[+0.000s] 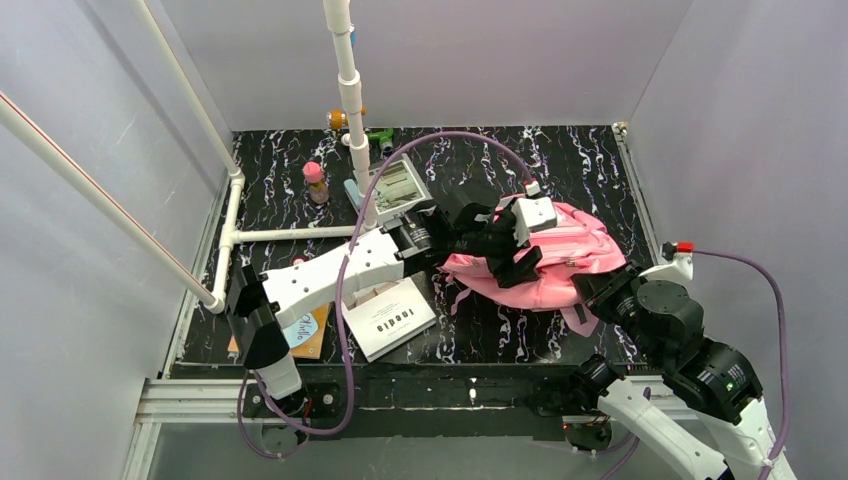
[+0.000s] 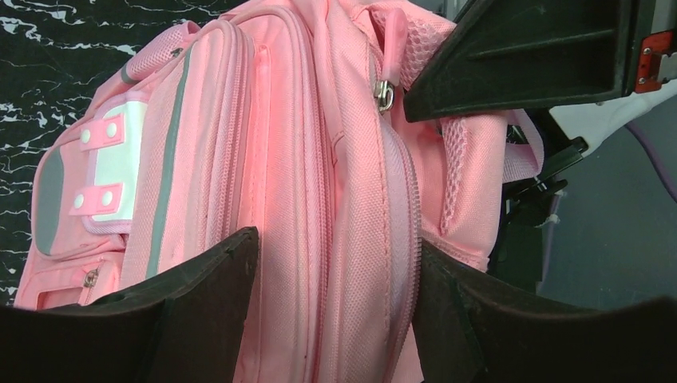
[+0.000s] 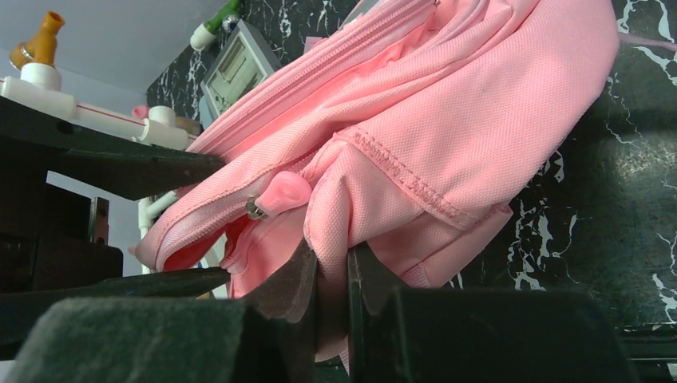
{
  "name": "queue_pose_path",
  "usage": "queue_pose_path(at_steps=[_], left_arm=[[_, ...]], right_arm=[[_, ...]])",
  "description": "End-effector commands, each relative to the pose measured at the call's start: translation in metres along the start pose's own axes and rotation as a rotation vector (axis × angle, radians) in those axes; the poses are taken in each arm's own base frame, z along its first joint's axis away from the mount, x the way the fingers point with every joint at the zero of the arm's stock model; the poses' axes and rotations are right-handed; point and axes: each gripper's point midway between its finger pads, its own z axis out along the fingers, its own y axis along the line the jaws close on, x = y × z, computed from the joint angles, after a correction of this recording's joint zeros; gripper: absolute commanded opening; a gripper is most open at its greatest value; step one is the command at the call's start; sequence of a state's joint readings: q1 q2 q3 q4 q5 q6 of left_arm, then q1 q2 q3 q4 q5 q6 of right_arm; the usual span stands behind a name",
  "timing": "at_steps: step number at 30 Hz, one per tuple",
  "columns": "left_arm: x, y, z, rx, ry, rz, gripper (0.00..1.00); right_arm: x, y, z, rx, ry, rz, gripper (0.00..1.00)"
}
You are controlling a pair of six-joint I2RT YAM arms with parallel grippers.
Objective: Pack the student bag
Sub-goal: Unzip the student bag at the center of the board.
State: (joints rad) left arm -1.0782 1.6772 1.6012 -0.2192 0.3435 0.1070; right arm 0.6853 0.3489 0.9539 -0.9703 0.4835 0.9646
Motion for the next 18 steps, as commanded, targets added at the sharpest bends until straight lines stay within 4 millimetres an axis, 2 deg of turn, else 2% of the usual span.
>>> queue_pose_path(at_steps=[1,3,4,5,7,10,14,16,18], left_arm=[[-0.003,0.013,0.004,-0.069,0.025,0.028,0.59],[-0.002,0.015,0.006,-0.075,0.035,0.023,0.39],[-0.003,0.015,0.005,-0.078,0.035,0.023,0.26],[-0.002,0.016,0.003,-0.087,0.035,0.021,0.13],[-0.004,0.017,-0.002,-0.090,0.020,0.010,0.00],[-0.006,0.013,-0.007,-0.052,-0.012,-0.031,0.00],[-0.007,0.011,-0.012,-0.020,-0.052,-0.086,0.00],[-0.012,0.012,-0.016,0.002,-0.086,-0.138,0.00],[-0.014,0.015,-0.018,0.009,-0.112,-0.173,0.00]], right_arm=[[-0.023,0.056,-0.016,-0.221,-0.025,0.045,0.01],[-0.022,0.060,-0.018,-0.239,-0.010,0.007,0.02],[-0.023,0.061,-0.020,-0.243,-0.009,-0.015,0.07],[-0.025,0.061,-0.023,-0.243,-0.012,-0.041,0.16],[-0.035,0.059,-0.030,-0.225,-0.029,-0.090,0.30],[-0.049,0.058,-0.040,-0.197,-0.054,-0.136,0.42],[-0.059,0.076,-0.047,-0.246,-0.061,-0.159,0.50],[-0.066,0.082,-0.052,-0.253,-0.067,-0.162,0.52],[-0.071,0.084,-0.059,-0.254,-0.069,-0.171,0.59]])
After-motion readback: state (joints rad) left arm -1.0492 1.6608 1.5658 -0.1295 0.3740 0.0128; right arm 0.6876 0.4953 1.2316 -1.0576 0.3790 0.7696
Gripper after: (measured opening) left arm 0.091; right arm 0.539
